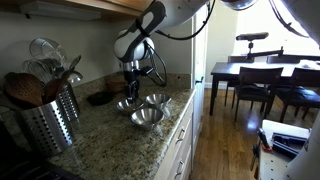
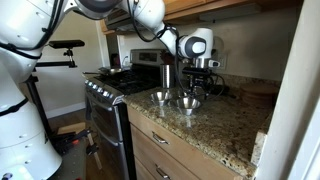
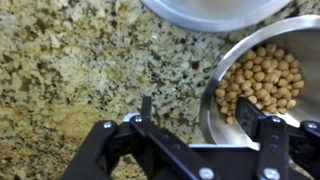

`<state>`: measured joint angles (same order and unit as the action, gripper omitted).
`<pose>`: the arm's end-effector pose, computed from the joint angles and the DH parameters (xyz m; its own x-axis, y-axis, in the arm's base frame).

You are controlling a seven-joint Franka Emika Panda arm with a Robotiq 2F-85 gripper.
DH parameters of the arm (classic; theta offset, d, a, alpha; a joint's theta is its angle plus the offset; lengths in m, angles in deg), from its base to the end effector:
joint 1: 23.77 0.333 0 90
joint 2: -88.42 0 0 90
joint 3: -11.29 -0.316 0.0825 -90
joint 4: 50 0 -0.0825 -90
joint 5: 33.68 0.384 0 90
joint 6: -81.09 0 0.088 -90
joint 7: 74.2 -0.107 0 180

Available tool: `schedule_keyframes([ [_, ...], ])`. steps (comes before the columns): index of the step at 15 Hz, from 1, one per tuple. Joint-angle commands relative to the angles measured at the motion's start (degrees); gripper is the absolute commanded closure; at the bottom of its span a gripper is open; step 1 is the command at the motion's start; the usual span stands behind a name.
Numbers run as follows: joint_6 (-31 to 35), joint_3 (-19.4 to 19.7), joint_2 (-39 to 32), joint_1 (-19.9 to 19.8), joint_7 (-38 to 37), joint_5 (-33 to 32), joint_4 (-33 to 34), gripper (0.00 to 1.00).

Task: Pour the contents of the middle bowl into the left bowl

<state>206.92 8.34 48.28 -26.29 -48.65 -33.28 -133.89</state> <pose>0.7225 -0.0010 0.2712 0.9054 0.4222 0.0456 0.4234 -0.9057 -0.0214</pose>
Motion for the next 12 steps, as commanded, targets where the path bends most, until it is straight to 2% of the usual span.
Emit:
schedule_keyframes([
  [1, -0.2, -0.5, -0.3, -0.4, -1.3, -0.8, 0.2, 0.16],
  [2, -0.2, -0.5, -0.4, -0.4, -1.4, -0.8, 0.2, 0.25],
  [3, -0.1, -0.5, -0.5, -0.5, -1.4, -0.8, 0.1, 0.41],
  [11, -0.3, -0.4, -0.7, -0.4, -2.0, -0.9, -0.1, 0.92],
  [12, -0.4, -0.3, -0.6, -0.4, -2.2, -1.0, -0.2, 0.92],
])
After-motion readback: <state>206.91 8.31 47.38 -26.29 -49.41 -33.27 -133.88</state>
